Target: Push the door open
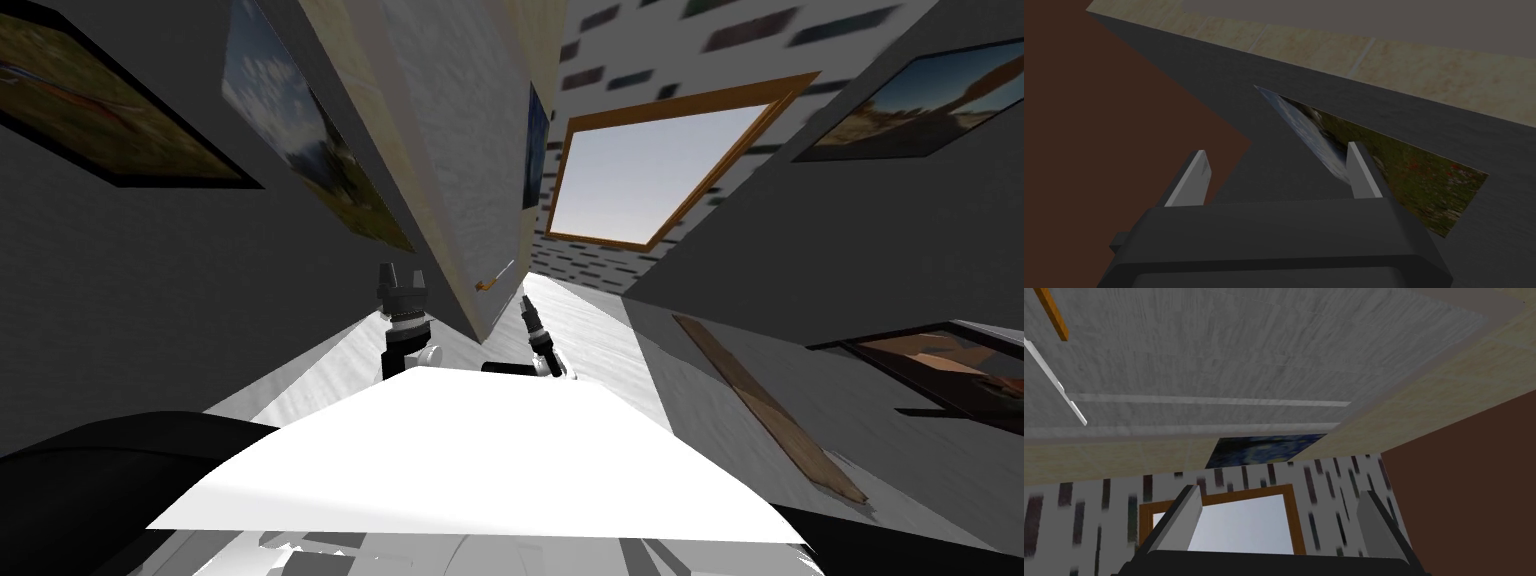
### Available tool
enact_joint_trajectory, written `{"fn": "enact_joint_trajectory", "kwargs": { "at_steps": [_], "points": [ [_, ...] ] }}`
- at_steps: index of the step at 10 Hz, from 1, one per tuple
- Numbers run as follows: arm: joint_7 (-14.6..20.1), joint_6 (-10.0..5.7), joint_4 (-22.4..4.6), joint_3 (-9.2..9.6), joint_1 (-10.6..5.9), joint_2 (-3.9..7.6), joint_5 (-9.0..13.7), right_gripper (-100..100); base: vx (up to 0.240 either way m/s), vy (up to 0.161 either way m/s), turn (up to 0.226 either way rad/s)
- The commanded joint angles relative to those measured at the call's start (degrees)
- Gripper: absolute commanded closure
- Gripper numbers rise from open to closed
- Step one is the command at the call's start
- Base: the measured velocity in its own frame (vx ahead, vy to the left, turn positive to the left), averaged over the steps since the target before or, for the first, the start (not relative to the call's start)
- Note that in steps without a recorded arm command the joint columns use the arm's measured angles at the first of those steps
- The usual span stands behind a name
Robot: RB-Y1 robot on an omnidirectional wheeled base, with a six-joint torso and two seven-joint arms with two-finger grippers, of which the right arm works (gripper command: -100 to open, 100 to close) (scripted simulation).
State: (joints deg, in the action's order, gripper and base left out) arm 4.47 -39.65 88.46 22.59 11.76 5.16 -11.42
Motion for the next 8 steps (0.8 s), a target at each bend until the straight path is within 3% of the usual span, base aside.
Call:
{"fn": "enact_joint_trajectory", "kwargs": {
  "at_steps": [1,8],
  "points": [
    [0.5,-0.12,-2.3,1.06,-1.02,-0.07,-0.2,-100,0.101,-0.090,0.029],
    [2.2,-1.32,-12.0,5.88,-4.21,-0.59,-1.4,-100,0.095,-0.071,0.039]
  ]
}}
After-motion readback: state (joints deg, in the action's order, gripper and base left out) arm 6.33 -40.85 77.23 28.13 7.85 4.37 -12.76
